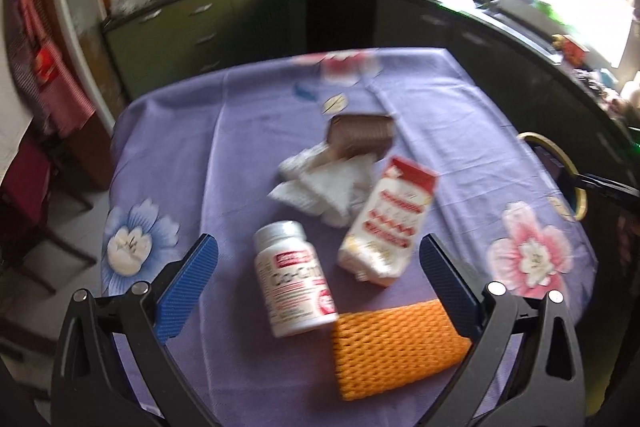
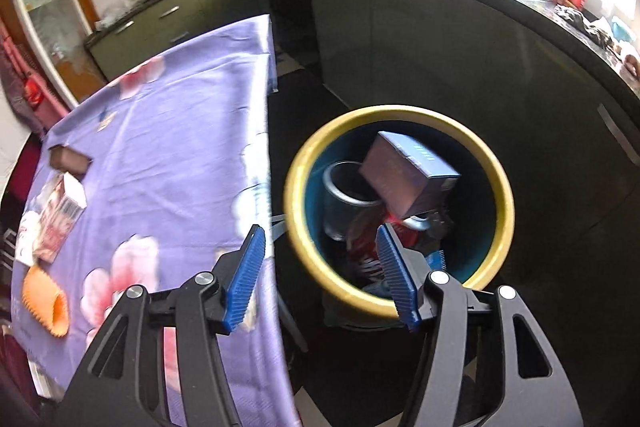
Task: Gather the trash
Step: 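Carry the toothpaste tube over the bin and open the right gripper, then grasp the white pill bottle with the left gripper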
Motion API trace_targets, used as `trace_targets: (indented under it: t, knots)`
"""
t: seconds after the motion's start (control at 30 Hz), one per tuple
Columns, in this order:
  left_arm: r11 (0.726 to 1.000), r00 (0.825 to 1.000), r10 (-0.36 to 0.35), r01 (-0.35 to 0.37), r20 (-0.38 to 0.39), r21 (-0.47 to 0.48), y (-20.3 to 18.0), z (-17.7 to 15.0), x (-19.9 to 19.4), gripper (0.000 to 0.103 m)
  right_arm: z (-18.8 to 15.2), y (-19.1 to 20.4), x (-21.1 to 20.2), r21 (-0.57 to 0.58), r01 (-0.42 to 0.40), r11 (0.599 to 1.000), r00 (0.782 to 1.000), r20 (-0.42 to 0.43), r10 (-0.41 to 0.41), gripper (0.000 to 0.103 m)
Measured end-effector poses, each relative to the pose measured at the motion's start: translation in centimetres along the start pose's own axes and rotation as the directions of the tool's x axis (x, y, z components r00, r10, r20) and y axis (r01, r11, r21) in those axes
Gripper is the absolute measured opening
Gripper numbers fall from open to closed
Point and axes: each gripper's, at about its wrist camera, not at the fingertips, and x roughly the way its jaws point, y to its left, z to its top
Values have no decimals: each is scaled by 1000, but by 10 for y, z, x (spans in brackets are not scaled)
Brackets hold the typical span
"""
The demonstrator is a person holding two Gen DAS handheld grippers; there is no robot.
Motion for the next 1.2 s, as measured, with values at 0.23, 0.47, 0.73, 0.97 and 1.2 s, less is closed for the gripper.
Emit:
trace_targets:
  t: [0.23, 0.47, 0.73, 0.97, 1.2]
  knots:
    - [997, 995, 79, -80, -63, -12, 6, -16, 18, 96, -7, 19, -12, -36, -40, 999, 999, 9, 40, 61]
    - [991, 986, 119, -124, -121, -40, 20, -20, 35, 96, -9, 27, -8, -52, -64, 997, 998, -1, 64, 61]
    - [991, 974, 104, -117, -202, -56, 32, -22, 67, 96, -10, 29, 0, -58, -74, 996, 997, -17, 73, 61]
    - [993, 967, 99, -110, -236, -34, 32, -18, 81, 79, -11, 31, 7, -59, -79, 995, 996, -31, 78, 61]
    - [996, 972, 42, -58, -232, -62, 35, -18, 82, 58, -11, 34, 12, -66, -87, 994, 996, -41, 85, 61]
